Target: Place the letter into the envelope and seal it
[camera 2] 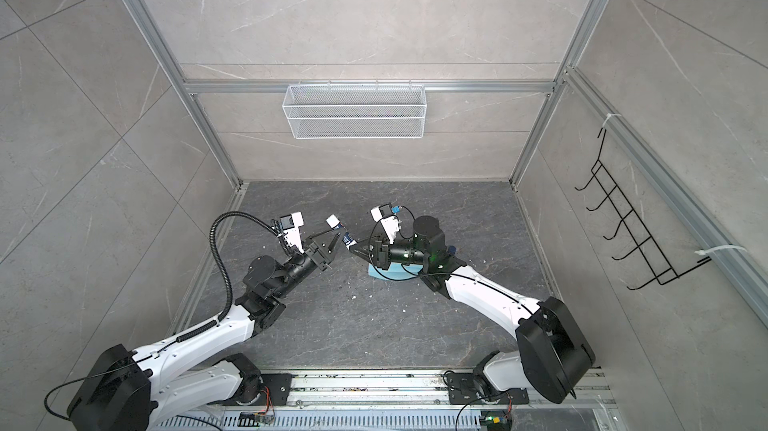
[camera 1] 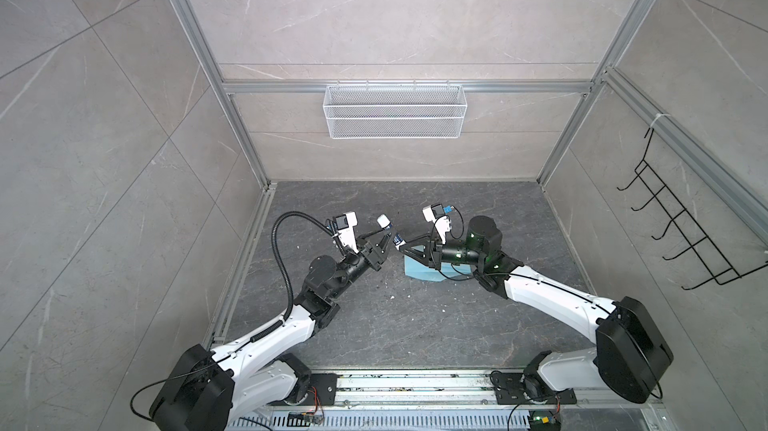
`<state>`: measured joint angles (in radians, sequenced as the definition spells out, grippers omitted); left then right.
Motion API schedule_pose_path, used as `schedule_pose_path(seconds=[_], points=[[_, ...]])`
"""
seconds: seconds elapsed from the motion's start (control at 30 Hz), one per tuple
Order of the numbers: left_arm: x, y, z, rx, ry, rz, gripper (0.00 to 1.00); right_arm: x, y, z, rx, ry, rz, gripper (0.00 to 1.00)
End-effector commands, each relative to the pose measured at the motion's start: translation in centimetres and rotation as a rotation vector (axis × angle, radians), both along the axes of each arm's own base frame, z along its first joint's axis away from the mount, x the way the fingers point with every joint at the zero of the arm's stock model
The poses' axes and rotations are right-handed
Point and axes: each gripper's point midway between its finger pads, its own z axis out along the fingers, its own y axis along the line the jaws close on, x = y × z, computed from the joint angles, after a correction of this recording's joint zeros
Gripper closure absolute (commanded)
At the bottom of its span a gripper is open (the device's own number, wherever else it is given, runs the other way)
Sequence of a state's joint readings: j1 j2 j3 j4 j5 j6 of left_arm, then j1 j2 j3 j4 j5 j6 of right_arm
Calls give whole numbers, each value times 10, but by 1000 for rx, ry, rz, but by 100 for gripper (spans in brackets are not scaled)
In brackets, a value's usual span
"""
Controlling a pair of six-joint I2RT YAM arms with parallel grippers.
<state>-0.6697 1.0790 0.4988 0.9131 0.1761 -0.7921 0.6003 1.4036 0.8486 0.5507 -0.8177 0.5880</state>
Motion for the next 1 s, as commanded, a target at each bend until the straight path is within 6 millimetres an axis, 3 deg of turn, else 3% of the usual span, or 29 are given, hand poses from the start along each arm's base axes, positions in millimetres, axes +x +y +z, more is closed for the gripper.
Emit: schedule_pose_path(seconds=[0.0,0.17,0.27,0.33,0.47,0.6,0.97], points=[[-20,-6,24,-24,-109,-78,100,25,-10,13,28,28,-103,82],[-15,-4,21,-23,-85,-53,100,27,-22,2,-166,-127,-302,60],[-14,-2,20,-19,-81,-41,100,16,-24,1,-326,-324,-433,38],[-13,-2,18,-16,-73,-34,100,8,-24,4,-416,-451,-510,34],[-13,-1,19,-16,-75,-31,100,0,-22,6,-532,-597,-599,35],[-13,0,18,-13,-75,-26,100,-5,-12,7,-604,-692,-641,49],[-13,0,19,-12,-73,-26,100,-7,2,13,-586,-720,-678,65]])
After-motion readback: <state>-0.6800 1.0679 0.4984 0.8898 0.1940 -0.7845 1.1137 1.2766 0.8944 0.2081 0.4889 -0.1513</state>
